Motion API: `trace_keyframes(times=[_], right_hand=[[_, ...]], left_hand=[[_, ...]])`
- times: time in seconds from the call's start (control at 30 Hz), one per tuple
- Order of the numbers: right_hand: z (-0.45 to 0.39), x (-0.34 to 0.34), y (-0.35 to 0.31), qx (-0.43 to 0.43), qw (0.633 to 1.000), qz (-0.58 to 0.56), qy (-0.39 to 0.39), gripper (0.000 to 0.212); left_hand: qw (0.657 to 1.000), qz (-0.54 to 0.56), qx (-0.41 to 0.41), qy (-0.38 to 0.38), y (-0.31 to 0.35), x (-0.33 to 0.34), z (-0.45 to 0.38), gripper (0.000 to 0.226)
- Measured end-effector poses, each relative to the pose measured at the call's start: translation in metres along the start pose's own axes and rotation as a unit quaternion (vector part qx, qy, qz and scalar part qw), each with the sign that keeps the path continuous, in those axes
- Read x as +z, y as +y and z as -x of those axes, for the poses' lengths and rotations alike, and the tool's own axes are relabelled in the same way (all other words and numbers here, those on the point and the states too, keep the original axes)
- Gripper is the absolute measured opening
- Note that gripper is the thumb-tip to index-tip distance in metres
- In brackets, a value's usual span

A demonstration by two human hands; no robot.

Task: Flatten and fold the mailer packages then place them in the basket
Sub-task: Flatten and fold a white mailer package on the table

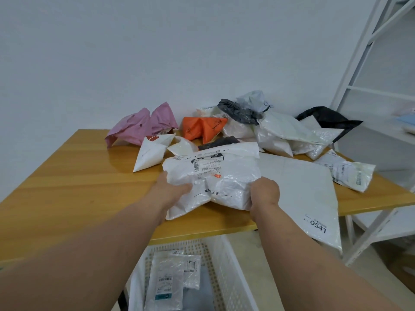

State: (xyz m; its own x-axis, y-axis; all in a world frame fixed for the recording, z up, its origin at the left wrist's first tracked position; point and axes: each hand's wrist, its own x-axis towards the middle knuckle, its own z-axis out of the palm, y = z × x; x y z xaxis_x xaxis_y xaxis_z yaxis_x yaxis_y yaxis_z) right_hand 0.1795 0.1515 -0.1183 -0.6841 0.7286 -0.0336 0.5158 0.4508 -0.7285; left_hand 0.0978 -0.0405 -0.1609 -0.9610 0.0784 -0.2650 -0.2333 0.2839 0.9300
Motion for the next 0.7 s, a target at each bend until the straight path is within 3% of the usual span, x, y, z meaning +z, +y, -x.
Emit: trace_keyframes(times=[0.1, 0.23, 0.37, 0.47, 0.53, 0.6, 0.7], right_hand=[[0.006, 0.002, -0.002, 0.022, 0.998, -0.055, 0.002, 0.027], [0.008, 0.005, -0.002, 0.014, 0.997, -0.070, 0.010, 0.029], [0.008, 0.012, -0.001, -0.033, 0.999, -0.036, -0.010, 0.019], [0.009, 0.014, 0.002, -0.037, 0.999, -0.010, -0.007, 0.032], [0.010, 0.016, 0.006, -0.035, 0.999, -0.026, 0.002, 0.016], [0.012, 0.022, 0.009, -0.044, 0.999, 0.009, -0.007, 0.020], [0.023, 0.029, 0.009, -0.119, 0.978, 0.167, 0.034, 0.042]], left_hand=[[0.995, 0.083, -0.043, -0.043, -0.001, -0.009, -0.001, 0.111], [0.993, 0.091, -0.028, -0.068, -0.005, -0.027, 0.000, 0.115], [0.999, 0.029, -0.014, -0.029, -0.007, -0.055, 0.009, 0.108], [0.999, -0.054, -0.001, -0.009, -0.007, -0.068, 0.019, 0.103], [0.991, -0.134, 0.005, -0.009, -0.006, -0.070, 0.022, 0.097], [0.966, -0.259, 0.015, 0.007, -0.005, -0.071, 0.024, 0.088], [0.871, -0.470, 0.121, 0.077, -0.007, -0.068, 0.027, 0.076]])
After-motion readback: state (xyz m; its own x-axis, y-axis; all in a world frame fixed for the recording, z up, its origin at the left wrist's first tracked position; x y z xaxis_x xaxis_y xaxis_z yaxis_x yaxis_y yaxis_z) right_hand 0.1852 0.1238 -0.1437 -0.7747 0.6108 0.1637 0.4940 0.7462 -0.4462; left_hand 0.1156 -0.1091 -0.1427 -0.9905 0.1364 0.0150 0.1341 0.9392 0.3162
